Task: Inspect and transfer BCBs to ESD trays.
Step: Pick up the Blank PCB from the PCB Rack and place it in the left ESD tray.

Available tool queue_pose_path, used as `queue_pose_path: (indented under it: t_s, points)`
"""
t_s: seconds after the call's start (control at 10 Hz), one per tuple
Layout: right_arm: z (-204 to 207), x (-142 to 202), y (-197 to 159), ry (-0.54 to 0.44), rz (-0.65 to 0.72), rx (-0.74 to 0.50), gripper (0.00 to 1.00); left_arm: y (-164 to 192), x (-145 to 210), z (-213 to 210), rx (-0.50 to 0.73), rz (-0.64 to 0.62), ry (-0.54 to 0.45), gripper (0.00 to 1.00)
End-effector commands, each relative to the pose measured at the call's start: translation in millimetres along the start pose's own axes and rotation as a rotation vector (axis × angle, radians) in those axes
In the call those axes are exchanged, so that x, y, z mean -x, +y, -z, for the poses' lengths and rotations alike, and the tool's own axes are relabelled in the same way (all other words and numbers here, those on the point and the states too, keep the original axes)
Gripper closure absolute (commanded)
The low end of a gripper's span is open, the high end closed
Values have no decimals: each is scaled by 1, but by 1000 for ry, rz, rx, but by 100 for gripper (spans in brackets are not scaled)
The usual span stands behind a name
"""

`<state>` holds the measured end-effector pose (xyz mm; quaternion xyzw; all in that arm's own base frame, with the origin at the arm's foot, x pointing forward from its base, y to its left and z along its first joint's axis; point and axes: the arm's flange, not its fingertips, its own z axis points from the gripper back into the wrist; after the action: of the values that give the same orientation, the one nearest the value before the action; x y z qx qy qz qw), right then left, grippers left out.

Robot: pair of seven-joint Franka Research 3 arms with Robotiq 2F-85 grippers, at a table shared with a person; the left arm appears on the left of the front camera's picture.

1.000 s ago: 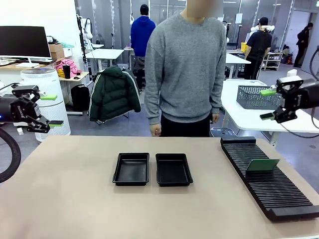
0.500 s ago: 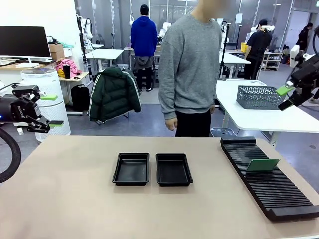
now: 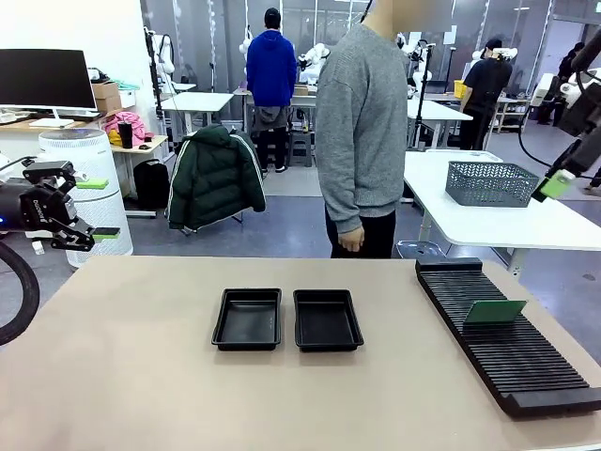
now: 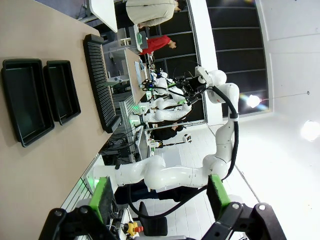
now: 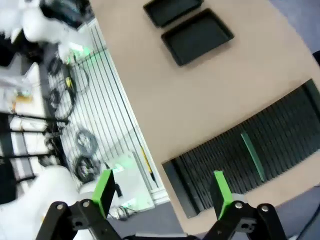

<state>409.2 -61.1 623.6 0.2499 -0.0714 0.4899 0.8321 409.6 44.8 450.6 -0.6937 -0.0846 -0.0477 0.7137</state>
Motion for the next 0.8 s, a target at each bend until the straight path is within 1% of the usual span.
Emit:
queue_pose_path:
  t_s: [0.0, 0.1, 0.3, 0.4, 0.5, 0.7]
  points:
    - [5, 9, -2, 73, -198, 99, 0, 0, 0, -1, 1, 0, -2, 0]
    - [6, 7, 0, 106, -276, 127, 0, 0, 0, -1, 1, 0, -2, 0]
    - [8, 13, 0, 178, -470, 239, 0, 0, 0, -1, 1, 0, -2, 0]
    - [9, 14, 1, 209, -535, 260, 0, 0, 0, -1, 1, 0, -2, 0]
    - [10, 14, 1, 231, -584, 278, 0, 0, 0, -1, 1, 0, -2, 0]
    - [12, 16, 0, 279, -618, 311, 0, 0, 0, -1, 1, 0, -2, 0]
